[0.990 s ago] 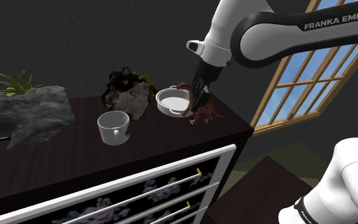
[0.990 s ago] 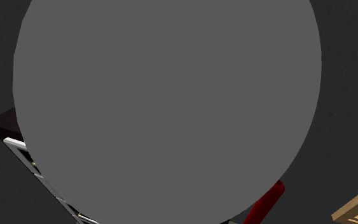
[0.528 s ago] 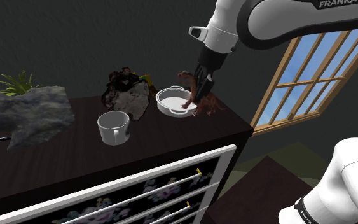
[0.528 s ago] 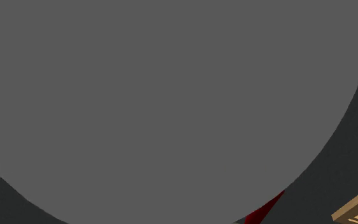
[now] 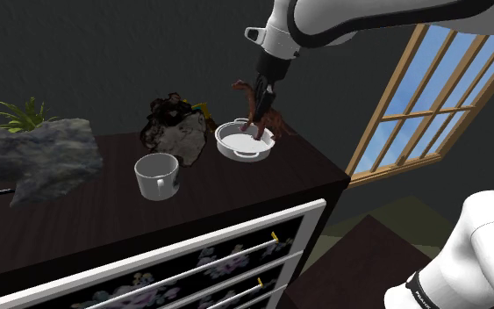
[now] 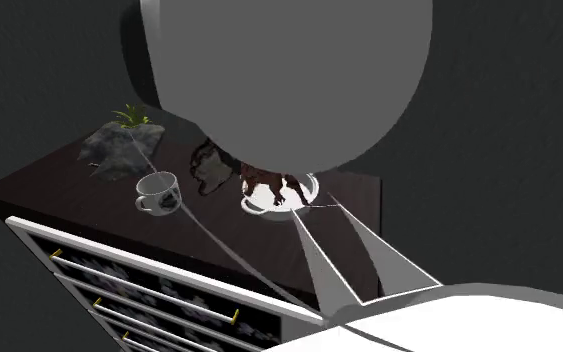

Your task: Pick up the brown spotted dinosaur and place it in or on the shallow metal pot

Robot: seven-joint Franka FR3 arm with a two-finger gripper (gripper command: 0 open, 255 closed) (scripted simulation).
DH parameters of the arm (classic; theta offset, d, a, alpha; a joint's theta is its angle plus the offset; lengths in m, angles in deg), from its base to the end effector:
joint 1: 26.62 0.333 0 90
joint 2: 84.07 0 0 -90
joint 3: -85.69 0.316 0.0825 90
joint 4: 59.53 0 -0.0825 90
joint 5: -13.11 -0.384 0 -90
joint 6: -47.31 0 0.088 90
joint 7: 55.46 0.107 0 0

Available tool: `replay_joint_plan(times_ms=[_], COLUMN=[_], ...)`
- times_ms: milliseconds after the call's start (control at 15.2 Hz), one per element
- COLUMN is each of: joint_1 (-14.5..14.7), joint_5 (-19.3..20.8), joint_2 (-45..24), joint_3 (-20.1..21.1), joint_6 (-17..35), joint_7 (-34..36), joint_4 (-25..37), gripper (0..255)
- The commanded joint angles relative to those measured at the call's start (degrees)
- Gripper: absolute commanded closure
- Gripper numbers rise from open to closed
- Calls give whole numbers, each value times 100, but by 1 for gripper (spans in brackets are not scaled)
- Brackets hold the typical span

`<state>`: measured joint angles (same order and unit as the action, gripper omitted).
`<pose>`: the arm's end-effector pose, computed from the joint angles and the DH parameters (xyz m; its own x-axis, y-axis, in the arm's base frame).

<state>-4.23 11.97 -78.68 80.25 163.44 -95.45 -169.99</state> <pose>0.5279 0.1603 0.5468 0.5372 0.8272 0.1646 0.8250 -0.5559 0.1014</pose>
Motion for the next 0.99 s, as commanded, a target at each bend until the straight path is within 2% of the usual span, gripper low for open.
replay_joint_plan(times_ms=[0, 462, 924], joint_1=[-63, -407, -400], joint_5=[-67, -409, -421], joint_2=[-402, -1976, -1972], joint_3=[-91, -319, -304], joint_6=[-93, -629, -89], joint_7=[-180, -773, -803], joint_4=[493, 2562, 2017], gripper=[255, 255, 255])
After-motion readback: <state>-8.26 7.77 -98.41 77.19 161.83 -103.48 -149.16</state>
